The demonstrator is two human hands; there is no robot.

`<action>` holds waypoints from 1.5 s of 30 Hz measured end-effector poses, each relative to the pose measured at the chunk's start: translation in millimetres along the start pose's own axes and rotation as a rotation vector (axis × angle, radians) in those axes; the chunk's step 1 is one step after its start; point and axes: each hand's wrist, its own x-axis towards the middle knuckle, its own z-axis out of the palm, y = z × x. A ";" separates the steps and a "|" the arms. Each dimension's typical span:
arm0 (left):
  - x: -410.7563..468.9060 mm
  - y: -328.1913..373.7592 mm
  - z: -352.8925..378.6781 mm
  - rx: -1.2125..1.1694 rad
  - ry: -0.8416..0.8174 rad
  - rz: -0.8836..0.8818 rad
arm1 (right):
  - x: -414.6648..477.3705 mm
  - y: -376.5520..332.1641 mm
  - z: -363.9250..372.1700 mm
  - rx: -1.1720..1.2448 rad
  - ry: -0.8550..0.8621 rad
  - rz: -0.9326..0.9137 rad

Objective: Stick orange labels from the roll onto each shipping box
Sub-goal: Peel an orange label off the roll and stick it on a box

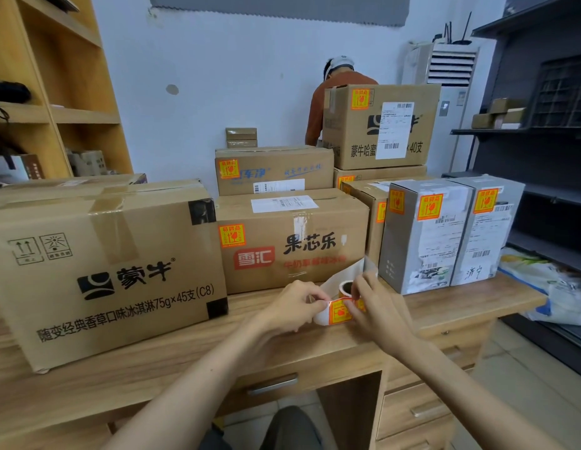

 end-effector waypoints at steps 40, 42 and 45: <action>-9.7 7.1 1.1 -0.018 0.055 0.026 | 0.4 -28.1 -7.6 0.350 -0.164 0.275; -10.5 8.9 1.0 -0.019 0.061 0.029 | 0.6 -29.3 -7.5 0.354 -0.167 0.276; -12.2 10.6 1.1 -0.039 0.080 0.033 | 1.2 -30.2 -5.3 0.337 -0.159 0.307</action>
